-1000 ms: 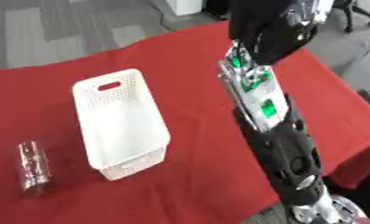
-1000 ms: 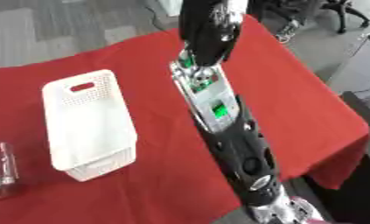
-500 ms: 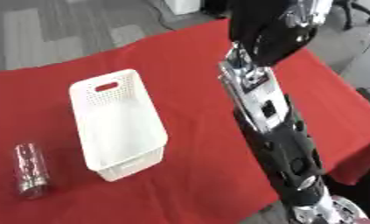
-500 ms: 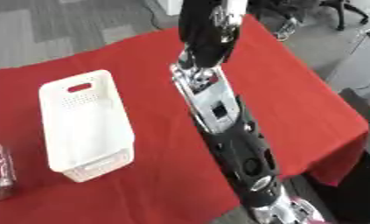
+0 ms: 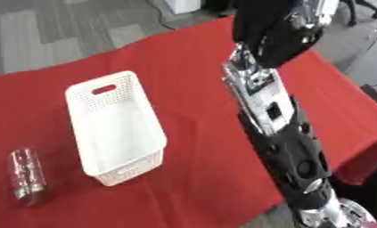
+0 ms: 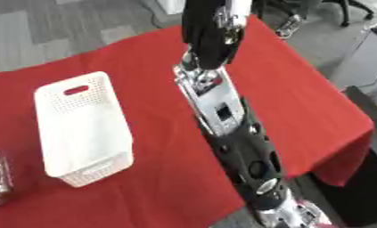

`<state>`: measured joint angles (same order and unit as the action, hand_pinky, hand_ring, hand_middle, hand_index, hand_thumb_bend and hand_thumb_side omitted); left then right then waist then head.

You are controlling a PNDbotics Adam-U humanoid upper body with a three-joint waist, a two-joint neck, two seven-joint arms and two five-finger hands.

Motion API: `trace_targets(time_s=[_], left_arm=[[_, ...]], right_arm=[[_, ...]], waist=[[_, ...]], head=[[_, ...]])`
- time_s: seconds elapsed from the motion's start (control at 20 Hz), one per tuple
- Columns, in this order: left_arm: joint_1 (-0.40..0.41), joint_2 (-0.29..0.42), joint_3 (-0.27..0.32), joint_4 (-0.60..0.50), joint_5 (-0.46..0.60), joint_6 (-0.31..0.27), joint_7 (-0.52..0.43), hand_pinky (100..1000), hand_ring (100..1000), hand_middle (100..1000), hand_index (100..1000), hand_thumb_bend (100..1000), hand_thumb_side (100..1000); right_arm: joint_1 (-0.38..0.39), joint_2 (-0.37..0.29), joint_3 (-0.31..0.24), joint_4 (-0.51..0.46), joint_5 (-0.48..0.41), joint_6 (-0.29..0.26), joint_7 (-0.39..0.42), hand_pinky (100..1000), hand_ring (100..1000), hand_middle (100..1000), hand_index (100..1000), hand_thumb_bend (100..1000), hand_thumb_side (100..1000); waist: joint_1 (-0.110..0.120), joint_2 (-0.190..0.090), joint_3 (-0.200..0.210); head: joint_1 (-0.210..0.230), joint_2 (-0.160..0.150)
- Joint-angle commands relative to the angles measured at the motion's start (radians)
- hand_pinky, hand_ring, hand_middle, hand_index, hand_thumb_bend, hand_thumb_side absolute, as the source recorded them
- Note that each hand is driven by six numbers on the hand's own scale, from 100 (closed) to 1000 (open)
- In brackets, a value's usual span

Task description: Pick up objects on the table and place them in the box.

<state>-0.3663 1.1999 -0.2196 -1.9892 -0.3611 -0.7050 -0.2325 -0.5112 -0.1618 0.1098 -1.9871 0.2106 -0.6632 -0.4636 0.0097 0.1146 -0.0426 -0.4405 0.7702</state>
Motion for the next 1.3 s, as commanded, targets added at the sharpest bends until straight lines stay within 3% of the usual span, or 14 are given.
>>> trace_targets(time_s=[0.05, 0.4, 0.65, 0.9, 1.3], left_arm=[[-0.023, 0.047, -0.006, -0.011, -0.049, 0.000, -0.034, 945, 743, 823, 816, 388, 569], [-0.039, 0.060, -0.026, -0.011, -0.191, 0.031, -0.103, 967, 785, 835, 836, 536, 500], [-0.068, 0.066, -0.034, -0.011, -0.315, 0.012, -0.102, 975, 813, 832, 868, 597, 437], [-0.079, 0.073, -0.058, -0.011, -0.480, -0.035, -0.034, 966, 827, 817, 876, 630, 402], [-0.086, 0.075, -0.109, -0.011, -0.697, -0.141, 0.151, 957, 831, 814, 870, 644, 397]], right_arm=[[-0.012, -0.011, 0.001, -0.013, -0.004, -0.008, -0.003, 426, 503, 602, 683, 100, 1000], [-0.013, -0.009, 0.002, -0.013, -0.006, -0.008, 0.000, 426, 504, 602, 684, 100, 1000], [-0.013, -0.008, 0.002, -0.013, -0.007, -0.007, 0.001, 426, 504, 603, 684, 100, 1000], [-0.013, -0.008, 0.003, -0.013, -0.008, -0.007, 0.003, 426, 504, 603, 684, 100, 1000], [-0.015, -0.007, 0.005, -0.013, -0.010, -0.008, 0.005, 426, 504, 602, 684, 100, 1000]], waist=[[0.004, -0.014, -0.003], [0.008, -0.011, -0.011], [0.010, -0.012, -0.013], [0.012, -0.012, -0.017], [0.014, -0.011, -0.023]], head=[[0.000, 0.000], [0.001, 0.000], [0.000, 0.000], [0.002, 0.000], [0.005, 0.000]])
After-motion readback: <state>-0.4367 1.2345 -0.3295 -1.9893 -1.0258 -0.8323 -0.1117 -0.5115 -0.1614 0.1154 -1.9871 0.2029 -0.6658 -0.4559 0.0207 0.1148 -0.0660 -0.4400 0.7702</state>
